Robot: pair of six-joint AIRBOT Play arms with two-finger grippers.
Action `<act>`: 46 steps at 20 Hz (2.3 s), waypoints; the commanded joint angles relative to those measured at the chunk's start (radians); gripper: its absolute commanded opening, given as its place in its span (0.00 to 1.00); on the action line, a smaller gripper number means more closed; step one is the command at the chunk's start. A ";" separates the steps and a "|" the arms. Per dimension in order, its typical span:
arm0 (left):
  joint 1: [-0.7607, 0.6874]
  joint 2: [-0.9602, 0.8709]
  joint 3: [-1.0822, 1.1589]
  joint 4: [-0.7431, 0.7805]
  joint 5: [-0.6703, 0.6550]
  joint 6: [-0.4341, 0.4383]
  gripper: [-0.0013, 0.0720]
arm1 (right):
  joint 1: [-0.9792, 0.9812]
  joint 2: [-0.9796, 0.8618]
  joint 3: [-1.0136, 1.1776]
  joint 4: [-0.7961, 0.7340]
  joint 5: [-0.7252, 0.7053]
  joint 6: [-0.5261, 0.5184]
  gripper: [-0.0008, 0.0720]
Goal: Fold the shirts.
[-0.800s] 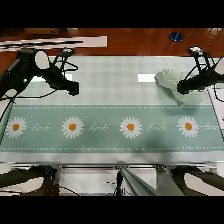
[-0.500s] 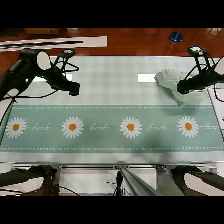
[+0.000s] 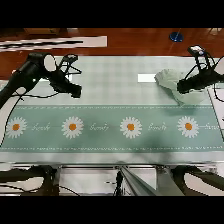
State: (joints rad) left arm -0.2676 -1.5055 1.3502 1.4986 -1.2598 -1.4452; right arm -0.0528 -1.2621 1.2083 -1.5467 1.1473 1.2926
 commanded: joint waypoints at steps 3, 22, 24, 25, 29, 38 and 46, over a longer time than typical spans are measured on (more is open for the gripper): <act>0.000 -0.027 0.034 -0.014 -0.007 0.003 0.94 | 0.001 0.000 0.000 0.000 -0.003 0.000 0.66; -0.001 -0.027 0.178 0.088 -0.079 0.029 0.94 | -0.199 -0.213 0.262 -0.206 -0.341 0.168 0.83; -0.001 -0.020 0.205 0.088 -0.096 0.029 0.94 | -0.230 -0.288 0.262 -0.071 -0.205 0.078 0.83; -0.001 -0.016 0.211 0.088 -0.095 0.029 0.94 | -0.240 -0.319 0.262 0.001 -0.166 0.047 0.83; -0.001 -0.015 0.214 0.087 -0.116 0.021 0.94 | -0.231 -0.423 0.262 0.145 -0.046 0.032 0.83; -0.001 -0.007 0.216 0.072 -0.152 0.018 0.94 | -0.162 -0.520 0.263 0.153 0.064 0.023 0.04; -0.001 0.097 0.363 -0.002 -0.156 0.007 0.94 | -0.173 -0.082 0.421 0.372 -0.150 -0.013 0.03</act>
State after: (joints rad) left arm -0.2684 -1.4479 1.6539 1.5455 -1.4143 -1.4311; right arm -0.2260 -1.4849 1.5597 -1.2957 1.0916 1.2858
